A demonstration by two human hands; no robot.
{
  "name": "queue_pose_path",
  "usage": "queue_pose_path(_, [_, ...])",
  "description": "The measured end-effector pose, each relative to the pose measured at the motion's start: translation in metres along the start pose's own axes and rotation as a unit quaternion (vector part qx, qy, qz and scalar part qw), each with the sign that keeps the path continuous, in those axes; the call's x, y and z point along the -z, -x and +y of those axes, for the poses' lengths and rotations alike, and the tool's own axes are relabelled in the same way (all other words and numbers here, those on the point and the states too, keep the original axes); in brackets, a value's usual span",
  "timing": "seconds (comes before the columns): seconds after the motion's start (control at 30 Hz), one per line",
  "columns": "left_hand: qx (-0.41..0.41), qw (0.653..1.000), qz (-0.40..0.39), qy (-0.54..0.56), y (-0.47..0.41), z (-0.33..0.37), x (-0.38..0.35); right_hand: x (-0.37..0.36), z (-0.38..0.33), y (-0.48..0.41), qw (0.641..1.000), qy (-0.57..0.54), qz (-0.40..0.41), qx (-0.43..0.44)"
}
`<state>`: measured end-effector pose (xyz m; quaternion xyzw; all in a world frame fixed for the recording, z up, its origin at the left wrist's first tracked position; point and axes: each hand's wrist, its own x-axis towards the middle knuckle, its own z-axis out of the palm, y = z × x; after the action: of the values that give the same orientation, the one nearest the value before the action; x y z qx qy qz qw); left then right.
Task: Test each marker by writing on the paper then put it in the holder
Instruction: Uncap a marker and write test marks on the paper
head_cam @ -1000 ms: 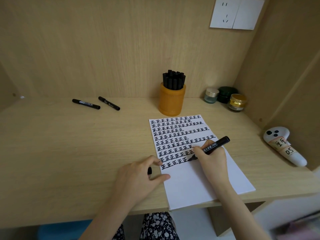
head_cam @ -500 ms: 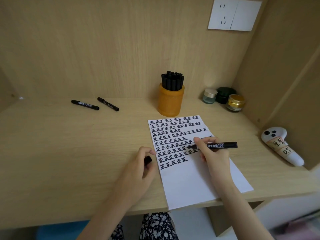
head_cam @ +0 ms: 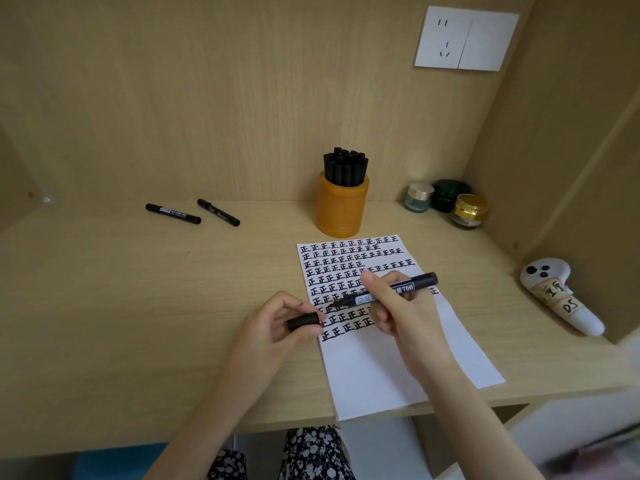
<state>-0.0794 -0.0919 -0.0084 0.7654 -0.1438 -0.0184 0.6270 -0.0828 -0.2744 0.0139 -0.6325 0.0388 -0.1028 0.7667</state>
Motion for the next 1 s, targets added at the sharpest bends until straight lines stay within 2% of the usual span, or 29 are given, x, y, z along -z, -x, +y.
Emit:
queue_pose_path(0.17, [-0.008, 0.998, 0.037, 0.042, 0.002, 0.005, 0.000, -0.008, 0.002, 0.004, 1.000, -0.008, -0.003, -0.002])
queue_pose_path(0.3, [-0.009, 0.998, 0.037, 0.056, 0.003, 0.009, -0.004, -0.010, 0.005, 0.006, 1.000, 0.003, -0.017, -0.004])
queue_pose_path(0.53, [-0.015, 0.995, 0.070, 0.076, 0.003, 0.013, -0.008, -0.013, 0.006, 0.011, 0.994, 0.043, -0.103, -0.004])
queue_pose_path(0.7, [-0.026, 0.991, 0.104, 0.079, 0.003, 0.018, -0.012, -0.014, 0.002, 0.009, 0.993, 0.063, -0.096, 0.011])
queue_pose_path(1.0, [-0.026, 0.985, 0.104, 0.132, -0.005, 0.029, -0.009, -0.017, -0.003, -0.003, 0.989, 0.062, -0.125, 0.045])
